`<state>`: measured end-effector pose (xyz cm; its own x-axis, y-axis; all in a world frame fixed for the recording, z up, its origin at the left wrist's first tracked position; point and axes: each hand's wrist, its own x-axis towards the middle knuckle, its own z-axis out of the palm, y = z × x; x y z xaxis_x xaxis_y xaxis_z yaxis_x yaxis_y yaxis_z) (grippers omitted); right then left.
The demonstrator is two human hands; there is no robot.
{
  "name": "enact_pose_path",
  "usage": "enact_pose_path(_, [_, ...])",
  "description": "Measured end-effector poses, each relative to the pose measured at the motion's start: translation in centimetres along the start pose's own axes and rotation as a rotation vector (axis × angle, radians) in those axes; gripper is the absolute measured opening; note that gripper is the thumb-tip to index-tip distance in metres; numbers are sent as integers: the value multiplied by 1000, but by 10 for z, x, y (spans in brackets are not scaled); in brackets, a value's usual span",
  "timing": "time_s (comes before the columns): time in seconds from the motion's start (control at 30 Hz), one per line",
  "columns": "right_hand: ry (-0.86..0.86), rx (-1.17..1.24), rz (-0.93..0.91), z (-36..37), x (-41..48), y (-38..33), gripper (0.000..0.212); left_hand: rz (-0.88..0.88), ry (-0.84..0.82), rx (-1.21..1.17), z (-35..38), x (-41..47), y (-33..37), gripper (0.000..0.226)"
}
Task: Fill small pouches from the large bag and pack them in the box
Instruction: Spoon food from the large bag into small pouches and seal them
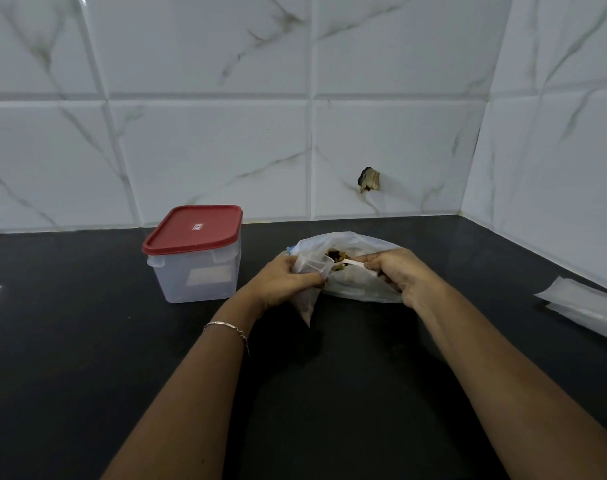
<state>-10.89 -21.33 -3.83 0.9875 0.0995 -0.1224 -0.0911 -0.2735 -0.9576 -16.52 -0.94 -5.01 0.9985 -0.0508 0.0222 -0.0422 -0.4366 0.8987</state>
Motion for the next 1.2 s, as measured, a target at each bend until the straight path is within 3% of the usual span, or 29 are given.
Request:
enact_pose_path(0.27, [18,-74,-47,-10,-7,-2,28,34,17,-33,-7,-5,8,13])
enact_pose_path(0.37, [20,-17,-64,-16,-13,-3,27,37,64,10,-7,-5,9,21])
enact_pose_path(0.5, [14,80,-83,-24,-19,-5,27,29,111,93,-5,-3,9,16])
enact_pose_path(0.7, [-12,85,-112,-27,-25,-11,24,32,167,231,4,2,3,37])
enact_pose_path(0.93, [-29,74,-107,-26,-28,-14,24,-1,141,235,8,3,-2,63])
enact_pose_path(1.2, [15,17,-100,-18,-34,-14,25,13,176,301,15,4,-3,59])
